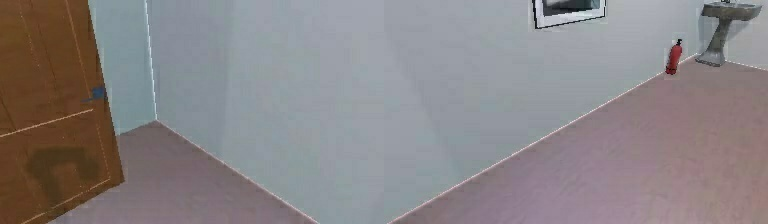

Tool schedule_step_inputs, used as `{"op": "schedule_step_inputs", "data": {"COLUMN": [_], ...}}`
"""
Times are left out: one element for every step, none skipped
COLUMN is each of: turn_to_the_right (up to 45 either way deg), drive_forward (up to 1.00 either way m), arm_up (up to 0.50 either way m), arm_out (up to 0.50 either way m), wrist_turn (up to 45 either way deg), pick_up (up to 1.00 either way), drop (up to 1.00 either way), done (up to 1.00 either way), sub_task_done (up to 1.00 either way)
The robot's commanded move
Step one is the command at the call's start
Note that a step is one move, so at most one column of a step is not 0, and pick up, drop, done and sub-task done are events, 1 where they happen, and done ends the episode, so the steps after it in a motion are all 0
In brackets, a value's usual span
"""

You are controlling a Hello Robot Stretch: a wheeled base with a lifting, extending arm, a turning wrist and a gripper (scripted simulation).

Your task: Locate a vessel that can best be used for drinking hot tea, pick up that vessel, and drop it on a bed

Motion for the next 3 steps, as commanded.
{"op": "schedule_step_inputs", "data": {"turn_to_the_right": [0.0, -39.0, 0.0], "drive_forward": [0.35, 0.00, 0.45], "arm_up": [0.00, 0.00, 0.00], "arm_out": [0.00, 0.00, 0.00], "wrist_turn": [0.0, 0.0, 0.0], "pick_up": [0.00, 0.00, 0.00], "drop": [0.00, 0.00, 0.00], "done": [0.00, 0.00, 0.00], "sub_task_done": [0.00, 0.00, 0.00]}}
